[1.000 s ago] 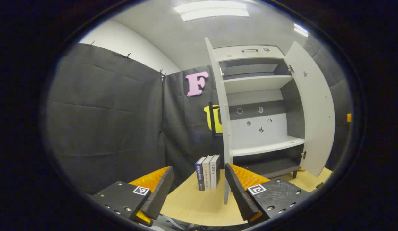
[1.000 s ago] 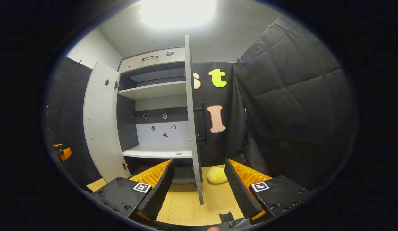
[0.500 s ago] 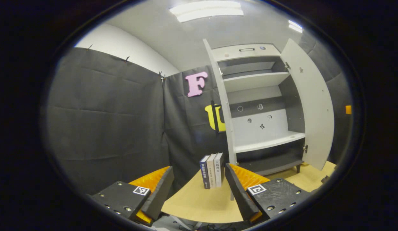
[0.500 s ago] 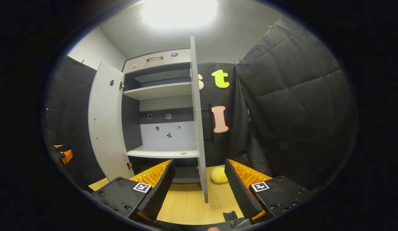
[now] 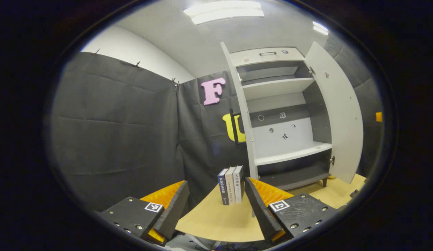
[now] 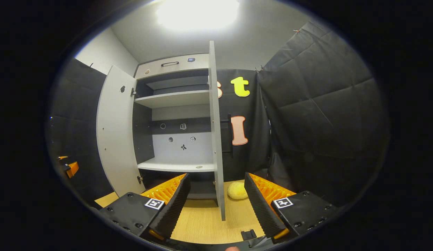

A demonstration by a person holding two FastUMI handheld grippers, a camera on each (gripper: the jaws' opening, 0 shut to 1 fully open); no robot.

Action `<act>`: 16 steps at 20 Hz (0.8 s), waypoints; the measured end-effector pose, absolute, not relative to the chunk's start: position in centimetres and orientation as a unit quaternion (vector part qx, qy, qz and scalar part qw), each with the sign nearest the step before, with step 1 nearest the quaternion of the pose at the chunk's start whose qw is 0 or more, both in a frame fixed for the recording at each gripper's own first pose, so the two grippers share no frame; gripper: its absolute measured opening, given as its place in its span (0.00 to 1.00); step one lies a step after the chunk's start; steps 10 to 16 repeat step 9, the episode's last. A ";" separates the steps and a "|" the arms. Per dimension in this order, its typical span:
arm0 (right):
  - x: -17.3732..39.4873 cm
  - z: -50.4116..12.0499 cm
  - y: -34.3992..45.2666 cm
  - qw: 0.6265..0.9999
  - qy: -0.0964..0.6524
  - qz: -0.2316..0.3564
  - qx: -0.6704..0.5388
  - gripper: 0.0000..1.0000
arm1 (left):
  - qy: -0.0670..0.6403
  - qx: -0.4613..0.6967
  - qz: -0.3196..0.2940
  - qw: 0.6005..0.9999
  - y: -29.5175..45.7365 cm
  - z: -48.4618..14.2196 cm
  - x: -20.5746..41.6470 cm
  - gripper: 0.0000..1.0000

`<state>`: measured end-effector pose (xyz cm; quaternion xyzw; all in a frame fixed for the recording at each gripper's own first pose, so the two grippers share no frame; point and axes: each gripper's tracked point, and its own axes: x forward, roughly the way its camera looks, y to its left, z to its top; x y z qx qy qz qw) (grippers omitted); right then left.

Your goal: Open the right door of the double-door shoe cabinet with the right hand, and open the left door with the left hand.

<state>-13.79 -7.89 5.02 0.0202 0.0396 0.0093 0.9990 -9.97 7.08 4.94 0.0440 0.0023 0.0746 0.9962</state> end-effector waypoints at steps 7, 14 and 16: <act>-13.9 5.0 -7.8 0.999 0.036 0.007 0.019 0.97 | 0.006 0.040 0.076 0.996 7.3 4.6 -10.4 0.94; -13.9 5.0 -7.8 0.999 0.035 0.005 0.018 0.97 | 0.006 0.041 0.078 0.996 7.4 4.6 -10.6 0.94; -13.9 5.0 -7.8 0.999 0.035 0.005 0.018 0.97 | 0.006 0.041 0.078 0.996 7.4 4.6 -10.6 0.94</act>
